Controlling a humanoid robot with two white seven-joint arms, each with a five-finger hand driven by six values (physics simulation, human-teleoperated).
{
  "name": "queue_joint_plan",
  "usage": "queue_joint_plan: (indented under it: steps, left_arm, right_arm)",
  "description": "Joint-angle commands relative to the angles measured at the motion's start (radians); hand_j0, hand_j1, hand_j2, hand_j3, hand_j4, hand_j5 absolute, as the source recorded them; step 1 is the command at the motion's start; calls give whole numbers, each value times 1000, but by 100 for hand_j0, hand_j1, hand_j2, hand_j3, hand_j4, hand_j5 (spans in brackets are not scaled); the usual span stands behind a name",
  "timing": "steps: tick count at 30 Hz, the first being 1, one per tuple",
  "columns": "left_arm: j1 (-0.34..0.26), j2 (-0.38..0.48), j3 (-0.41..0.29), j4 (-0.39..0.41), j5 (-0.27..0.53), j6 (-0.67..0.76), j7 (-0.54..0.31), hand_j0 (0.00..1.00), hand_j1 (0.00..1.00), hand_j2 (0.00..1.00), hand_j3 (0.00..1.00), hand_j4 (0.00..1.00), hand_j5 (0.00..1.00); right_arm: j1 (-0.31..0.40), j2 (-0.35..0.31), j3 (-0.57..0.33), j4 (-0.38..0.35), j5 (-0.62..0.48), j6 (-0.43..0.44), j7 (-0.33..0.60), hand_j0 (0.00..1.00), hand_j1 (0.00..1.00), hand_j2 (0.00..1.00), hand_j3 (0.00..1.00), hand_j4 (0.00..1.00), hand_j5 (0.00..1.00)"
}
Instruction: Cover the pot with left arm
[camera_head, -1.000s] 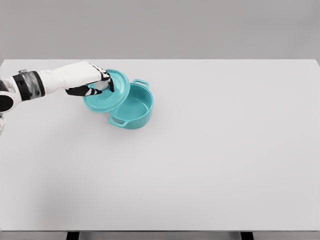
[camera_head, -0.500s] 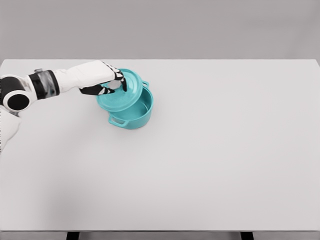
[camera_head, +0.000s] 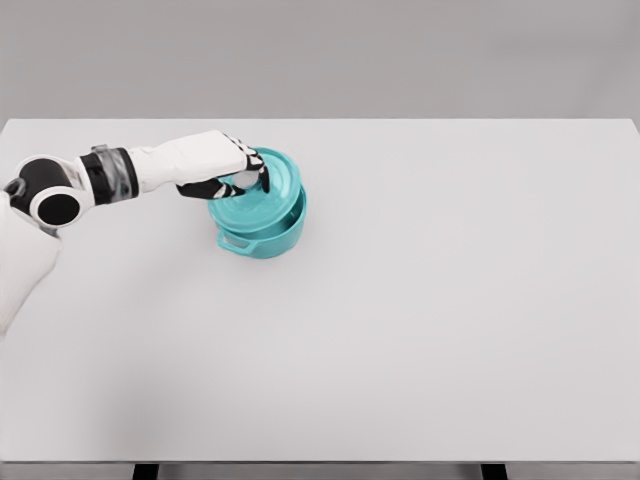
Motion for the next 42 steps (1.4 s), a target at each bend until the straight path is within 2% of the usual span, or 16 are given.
queue_joint_plan:
  steps: [1, 16, 26, 42]
  left_arm:
    - [0, -1, -2, 0, 6, 3, 1, 53, 53, 53, 53, 53, 53]
    - [2, -17, -8, 3, 6, 3, 1, 54, 54, 54, 54, 54, 54]
    - [2, -17, -8, 8, 4, 3, 1, 62, 62, 62, 62, 62, 62]
    - [3, -15, -6, 8, 4, 3, 1, 66, 66, 66, 66, 66, 66]
  right_arm:
    - [0, 0, 0, 0, 0, 0, 0, 100, 100, 100, 100, 100, 100]
    - [0, 0, 0, 0, 0, 0, 0, 100, 100, 100, 100, 100, 100]
    - [0, 0, 0, 0, 0, 0, 0, 100, 100, 100, 100, 100, 100]
    - [0, 0, 0, 0, 0, 0, 0, 100, 100, 100, 100, 100, 100]
